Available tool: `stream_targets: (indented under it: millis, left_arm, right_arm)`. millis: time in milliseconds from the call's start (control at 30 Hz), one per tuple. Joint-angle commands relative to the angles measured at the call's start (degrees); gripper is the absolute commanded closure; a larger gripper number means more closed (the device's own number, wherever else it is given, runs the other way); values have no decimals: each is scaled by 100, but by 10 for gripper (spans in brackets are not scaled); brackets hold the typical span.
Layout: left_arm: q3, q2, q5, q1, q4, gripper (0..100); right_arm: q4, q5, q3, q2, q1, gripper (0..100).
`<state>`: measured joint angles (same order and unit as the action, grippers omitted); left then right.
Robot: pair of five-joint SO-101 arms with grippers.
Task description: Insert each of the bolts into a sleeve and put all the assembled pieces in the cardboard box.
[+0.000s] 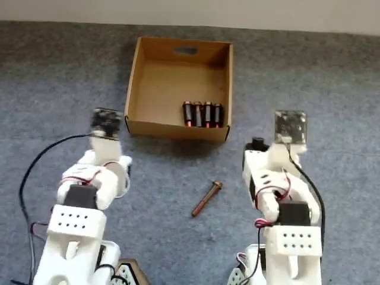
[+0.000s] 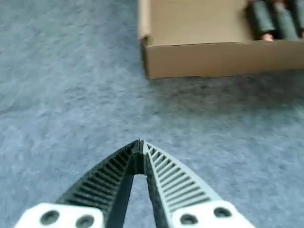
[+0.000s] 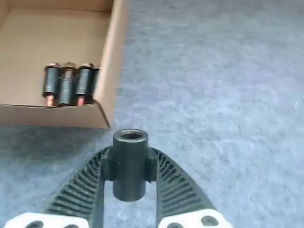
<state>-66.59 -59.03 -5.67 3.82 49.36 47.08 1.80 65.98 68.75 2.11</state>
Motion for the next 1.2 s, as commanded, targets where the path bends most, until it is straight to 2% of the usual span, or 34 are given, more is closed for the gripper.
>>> stream_targets:
  millis: [0,100,367,500,600,700,767,967,1167]
  left_arm:
    - [690,-40,-413,892,237,989]
    - [1235,479,-413,1253,457,989]
    - [3310,3521,-413,2633,1574,989]
    - [4092,4716,-387,2932,1934,989]
    - [4479,5367,431,2941,1925,979]
    - [4848,5851,1600,2967,1960,900]
    - [4998,6079,2127,3125,1960,873]
    - [5112,6396,2189,3705,1916,886]
    - [5095,6923,2189,3758,1407,884]
  right_arm:
    - [-163,431,189,356,-338,993]
    - [-171,668,277,365,-365,993]
    - [-171,905,321,400,-391,993]
    - [-145,967,330,400,-541,993]
    - [-145,1213,330,400,-778,993]
    - [-145,1213,330,400,-804,993]
    - [-145,1231,330,400,-822,993]
    - [-154,1257,330,391,-1156,993]
    - [-163,1240,330,374,-1314,993]
